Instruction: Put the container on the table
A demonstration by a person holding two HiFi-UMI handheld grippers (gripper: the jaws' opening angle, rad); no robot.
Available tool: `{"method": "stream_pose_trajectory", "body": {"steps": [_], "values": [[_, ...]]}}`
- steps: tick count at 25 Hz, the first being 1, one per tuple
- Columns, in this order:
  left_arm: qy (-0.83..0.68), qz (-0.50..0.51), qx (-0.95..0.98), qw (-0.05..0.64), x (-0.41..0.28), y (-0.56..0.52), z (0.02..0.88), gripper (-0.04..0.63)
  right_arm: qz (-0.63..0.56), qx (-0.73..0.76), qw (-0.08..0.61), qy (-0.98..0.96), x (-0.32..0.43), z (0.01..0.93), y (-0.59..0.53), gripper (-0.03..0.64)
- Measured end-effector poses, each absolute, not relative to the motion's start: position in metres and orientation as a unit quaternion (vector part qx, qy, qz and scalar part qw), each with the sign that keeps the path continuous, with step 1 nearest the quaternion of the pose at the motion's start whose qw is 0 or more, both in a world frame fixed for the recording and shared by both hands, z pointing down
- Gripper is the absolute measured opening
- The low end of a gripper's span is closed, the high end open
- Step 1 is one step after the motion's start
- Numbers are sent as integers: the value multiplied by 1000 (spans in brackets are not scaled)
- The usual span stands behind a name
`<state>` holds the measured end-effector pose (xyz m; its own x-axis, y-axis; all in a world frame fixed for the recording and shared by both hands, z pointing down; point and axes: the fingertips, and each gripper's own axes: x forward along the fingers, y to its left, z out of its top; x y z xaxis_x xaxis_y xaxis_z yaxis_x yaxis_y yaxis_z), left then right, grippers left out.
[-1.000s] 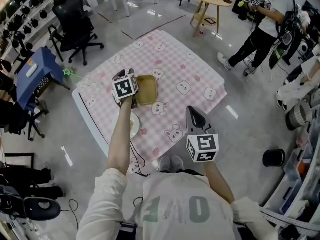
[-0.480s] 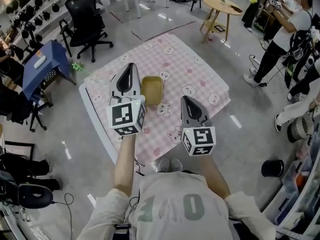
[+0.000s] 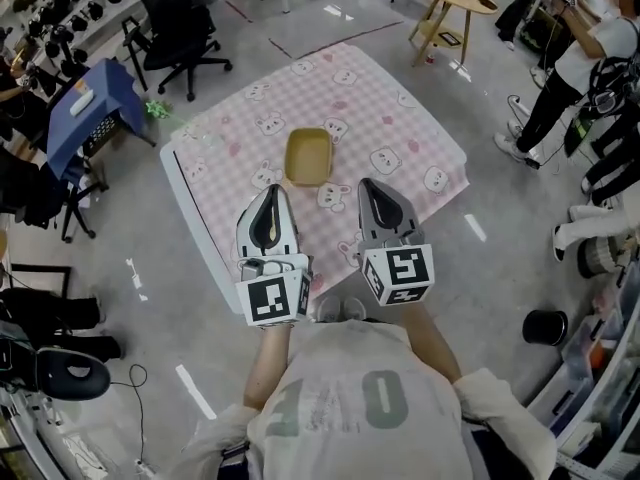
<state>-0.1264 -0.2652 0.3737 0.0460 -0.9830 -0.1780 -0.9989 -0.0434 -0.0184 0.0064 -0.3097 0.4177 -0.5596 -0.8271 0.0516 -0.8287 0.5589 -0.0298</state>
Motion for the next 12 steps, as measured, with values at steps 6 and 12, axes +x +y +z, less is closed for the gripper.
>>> {"method": "stream_pose_trajectory", "body": {"steps": [6,12], "values": [[693,50,-716,68,-131,-267,377,26,34,466,26,-884,6,428,-304,29],[691,48,-718,66,-133,-268,376,26,32,468,20,-883,3,423,-307,28]]}}
